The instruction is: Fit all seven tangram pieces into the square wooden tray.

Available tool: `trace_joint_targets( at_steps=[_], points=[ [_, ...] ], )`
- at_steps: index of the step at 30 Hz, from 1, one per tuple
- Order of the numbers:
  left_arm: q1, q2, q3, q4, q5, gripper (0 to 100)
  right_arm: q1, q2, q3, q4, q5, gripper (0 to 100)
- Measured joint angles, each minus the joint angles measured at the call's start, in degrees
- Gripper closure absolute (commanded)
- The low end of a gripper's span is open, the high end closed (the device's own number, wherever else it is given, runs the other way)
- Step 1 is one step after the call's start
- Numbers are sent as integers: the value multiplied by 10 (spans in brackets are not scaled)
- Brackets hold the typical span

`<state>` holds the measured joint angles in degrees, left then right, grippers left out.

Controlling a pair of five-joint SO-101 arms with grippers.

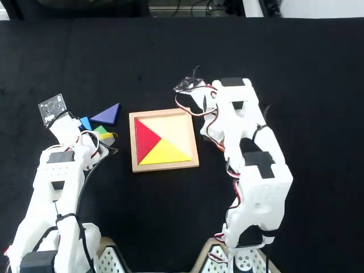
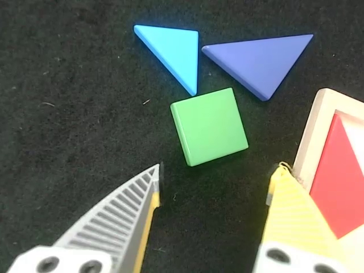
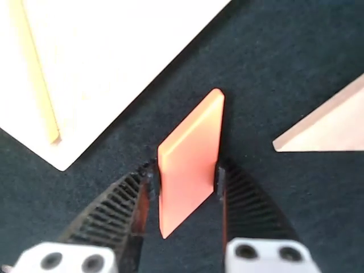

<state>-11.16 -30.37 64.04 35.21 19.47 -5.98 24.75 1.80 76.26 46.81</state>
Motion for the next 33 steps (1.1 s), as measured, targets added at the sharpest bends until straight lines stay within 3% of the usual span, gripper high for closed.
trace_joint_targets(
  at_steps=[5, 26, 33],
  points=[
    [0, 0, 0, 0, 0, 694, 0, 0, 0, -8, 0, 799],
    [0, 0, 0, 0, 0, 694, 0, -41, 1, 0, 3, 802],
    [0, 0, 0, 0, 0, 694, -22, -60, 65, -8, 4, 802]
  ],
)
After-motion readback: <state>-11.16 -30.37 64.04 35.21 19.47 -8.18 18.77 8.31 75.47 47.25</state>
